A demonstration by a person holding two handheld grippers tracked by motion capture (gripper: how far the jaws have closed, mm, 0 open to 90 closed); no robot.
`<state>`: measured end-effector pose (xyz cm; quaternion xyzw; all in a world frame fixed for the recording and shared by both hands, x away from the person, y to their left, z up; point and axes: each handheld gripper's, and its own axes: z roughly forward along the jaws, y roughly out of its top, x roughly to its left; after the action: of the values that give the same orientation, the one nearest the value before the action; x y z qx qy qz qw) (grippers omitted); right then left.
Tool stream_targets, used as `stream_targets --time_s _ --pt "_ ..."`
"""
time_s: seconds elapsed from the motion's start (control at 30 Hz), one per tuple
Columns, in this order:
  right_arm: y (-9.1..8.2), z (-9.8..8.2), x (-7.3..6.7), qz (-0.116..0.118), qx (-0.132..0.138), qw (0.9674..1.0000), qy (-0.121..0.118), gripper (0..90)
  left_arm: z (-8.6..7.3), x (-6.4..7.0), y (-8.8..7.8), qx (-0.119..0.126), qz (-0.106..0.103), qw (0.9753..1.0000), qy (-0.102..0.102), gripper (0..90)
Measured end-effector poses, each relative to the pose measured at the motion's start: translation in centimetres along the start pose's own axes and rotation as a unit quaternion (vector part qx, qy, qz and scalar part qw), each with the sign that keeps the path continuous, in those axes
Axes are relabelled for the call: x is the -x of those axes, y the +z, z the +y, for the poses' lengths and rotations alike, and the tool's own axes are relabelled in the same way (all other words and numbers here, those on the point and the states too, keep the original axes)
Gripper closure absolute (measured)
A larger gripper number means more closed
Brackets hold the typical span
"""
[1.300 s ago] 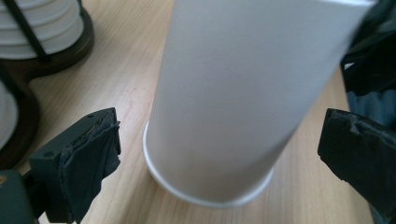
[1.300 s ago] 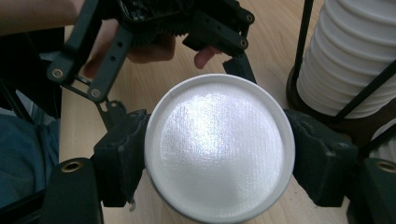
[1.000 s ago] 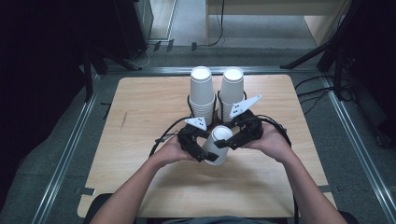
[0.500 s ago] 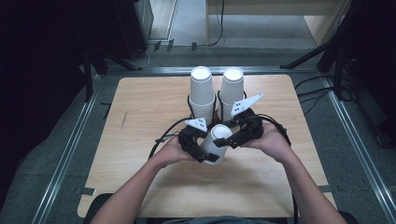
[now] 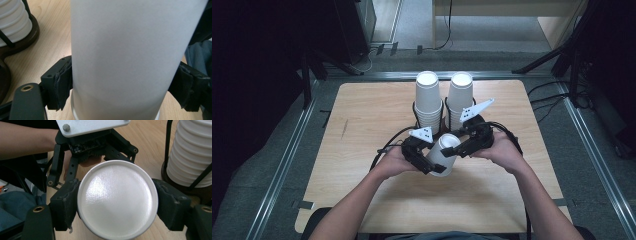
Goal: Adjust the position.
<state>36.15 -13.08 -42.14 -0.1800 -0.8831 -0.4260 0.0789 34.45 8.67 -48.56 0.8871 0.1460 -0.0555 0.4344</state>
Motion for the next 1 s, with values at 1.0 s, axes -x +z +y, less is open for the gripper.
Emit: stream_targets --time_s 1.0 --pt "0.7 -2.3 0.7 -0.016 -0.034 0.9988 -0.029 18.8 0.2 -1.0 -3.3 -0.033 0.006 0.9990 -0.031 16.5"
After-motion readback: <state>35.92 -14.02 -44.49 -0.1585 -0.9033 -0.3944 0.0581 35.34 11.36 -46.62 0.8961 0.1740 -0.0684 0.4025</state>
